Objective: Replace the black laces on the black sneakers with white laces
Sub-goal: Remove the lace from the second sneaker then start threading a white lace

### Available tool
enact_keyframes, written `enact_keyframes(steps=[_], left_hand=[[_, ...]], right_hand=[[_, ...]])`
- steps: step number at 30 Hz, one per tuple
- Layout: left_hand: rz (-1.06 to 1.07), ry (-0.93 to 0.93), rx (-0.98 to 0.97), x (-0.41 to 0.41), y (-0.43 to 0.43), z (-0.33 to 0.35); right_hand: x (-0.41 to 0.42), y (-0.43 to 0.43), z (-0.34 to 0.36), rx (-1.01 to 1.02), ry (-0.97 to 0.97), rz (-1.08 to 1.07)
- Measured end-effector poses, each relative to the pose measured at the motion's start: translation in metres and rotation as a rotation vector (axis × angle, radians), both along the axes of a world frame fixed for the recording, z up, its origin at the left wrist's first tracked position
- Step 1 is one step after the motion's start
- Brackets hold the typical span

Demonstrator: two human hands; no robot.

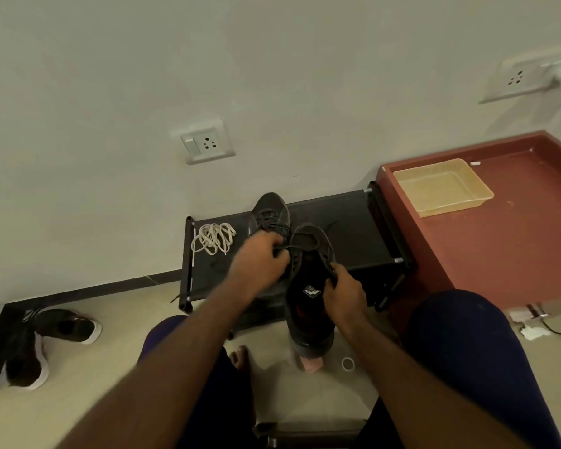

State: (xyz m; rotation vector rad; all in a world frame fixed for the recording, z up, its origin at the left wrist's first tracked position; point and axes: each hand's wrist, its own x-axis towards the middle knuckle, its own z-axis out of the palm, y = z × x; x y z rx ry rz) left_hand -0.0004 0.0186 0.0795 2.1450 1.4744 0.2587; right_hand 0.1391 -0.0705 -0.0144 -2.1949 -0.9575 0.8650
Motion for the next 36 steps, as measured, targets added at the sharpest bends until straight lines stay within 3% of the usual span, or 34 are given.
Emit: enact_keyframes(steps=[3,6,9,12,18,20,21,25,27,32,36], left_hand=[[-0.015,0.214,-0.064,0.021,-0.036,-0.042],[0.021,0.292,-0.120,0.024,-0.045,-0.069],[0.001,0.277,-0.134,0.025,-0.041,-0.082],[-0.006,0.211,-0.122,0.020,-0.033,-0.091],[-0.025,0.145,-0.141,0.014,-0.024,-0.096],[-0.035,0.143,-0.146,0.015,-0.022,-0.096],[-0.035,0.142,-0.151,0.014,-0.022,-0.097],[-0.013,0.119,-0.162,0.012,-0.025,-0.098],[0.011,0.097,-0.159,0.011,-0.025,-0.095],[0.034,0.113,-0.095,0.016,-0.017,-0.080],[0.036,0.179,-0.062,0.023,-0.010,-0.064]], right_hand=[[0.004,0.000,-0.007,0.001,0.003,0.013],[0.007,-0.001,-0.009,-0.012,0.058,0.078],[0.019,0.011,0.006,0.003,0.061,0.026],[0.036,0.053,0.015,0.071,-0.097,-0.008],[0.035,0.128,0.009,-0.238,-0.334,0.363],[0.031,0.139,0.005,-0.264,-0.355,0.346],[0.029,0.144,0.007,-0.227,-0.274,0.270],[0.042,0.161,0.051,0.117,0.577,-0.287],[0.062,0.163,0.091,0.288,0.708,-0.345],[0.104,0.117,0.161,0.621,0.667,-0.246],[0.100,0.054,0.138,0.473,0.381,-0.106]])
